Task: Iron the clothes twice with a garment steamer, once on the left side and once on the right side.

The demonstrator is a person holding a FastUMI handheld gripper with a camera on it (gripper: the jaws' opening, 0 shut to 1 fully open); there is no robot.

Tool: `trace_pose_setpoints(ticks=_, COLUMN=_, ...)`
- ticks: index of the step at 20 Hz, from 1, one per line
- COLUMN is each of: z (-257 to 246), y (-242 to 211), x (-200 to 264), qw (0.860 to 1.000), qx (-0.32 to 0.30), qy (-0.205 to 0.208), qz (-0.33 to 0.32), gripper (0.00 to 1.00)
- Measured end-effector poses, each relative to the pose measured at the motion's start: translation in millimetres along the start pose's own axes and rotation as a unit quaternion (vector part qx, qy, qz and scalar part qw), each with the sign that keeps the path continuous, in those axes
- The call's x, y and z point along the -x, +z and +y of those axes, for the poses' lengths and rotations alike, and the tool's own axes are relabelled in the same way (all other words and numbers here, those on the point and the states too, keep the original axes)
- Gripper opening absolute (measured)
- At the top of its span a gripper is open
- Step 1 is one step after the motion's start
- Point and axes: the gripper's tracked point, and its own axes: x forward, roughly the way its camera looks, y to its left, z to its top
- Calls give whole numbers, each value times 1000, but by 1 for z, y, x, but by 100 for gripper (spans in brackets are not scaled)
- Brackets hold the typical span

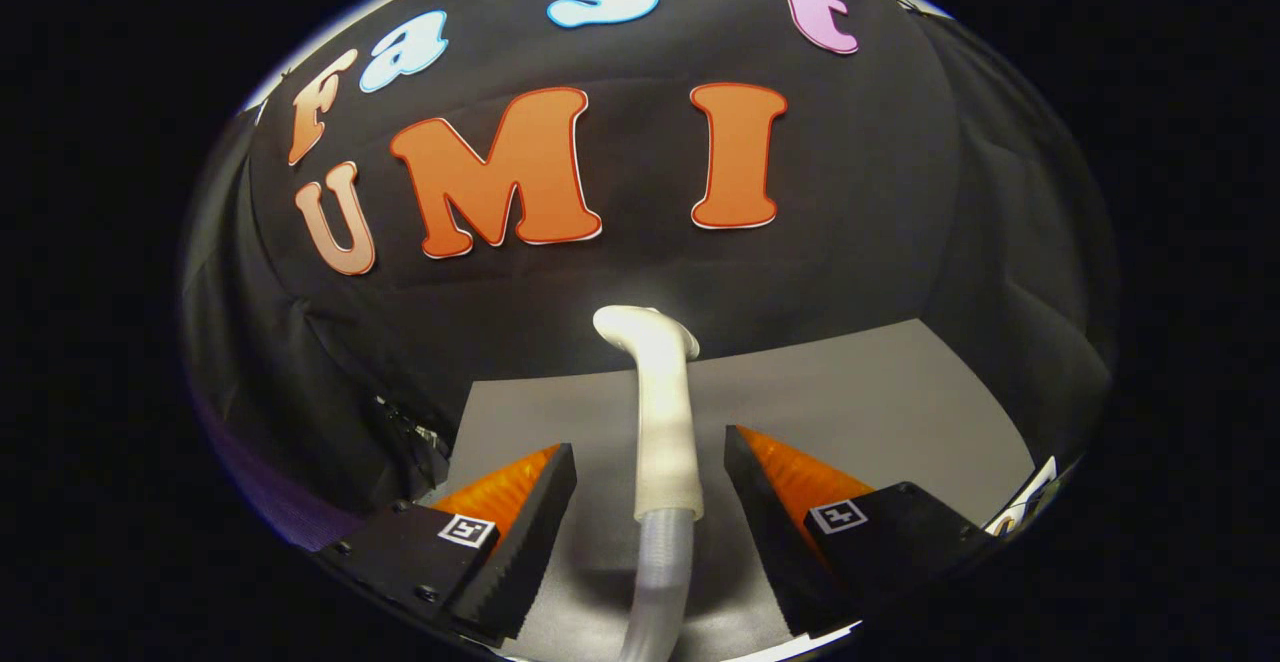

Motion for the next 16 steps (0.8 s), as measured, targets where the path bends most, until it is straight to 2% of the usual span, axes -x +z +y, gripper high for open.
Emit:
trace_pose_setpoints(ticks=4, z=-7, y=-15, x=-25, qw=999, qx=-13, qy=-5, qz=39, gripper=99)
trace_pose_setpoints(ticks=6, z=-1, y=-25, x=-36, qw=997, qx=-23, qy=6, qz=68, gripper=86)
trace_pose_setpoints(ticks=11, z=-12, y=-38, x=-39, qw=994, qx=-37, qy=-7, qz=99, gripper=53)
trace_pose_setpoints(ticks=16, z=-8, y=-28, x=-26, qw=997, qx=-38, qy=-3, qz=63, gripper=48)
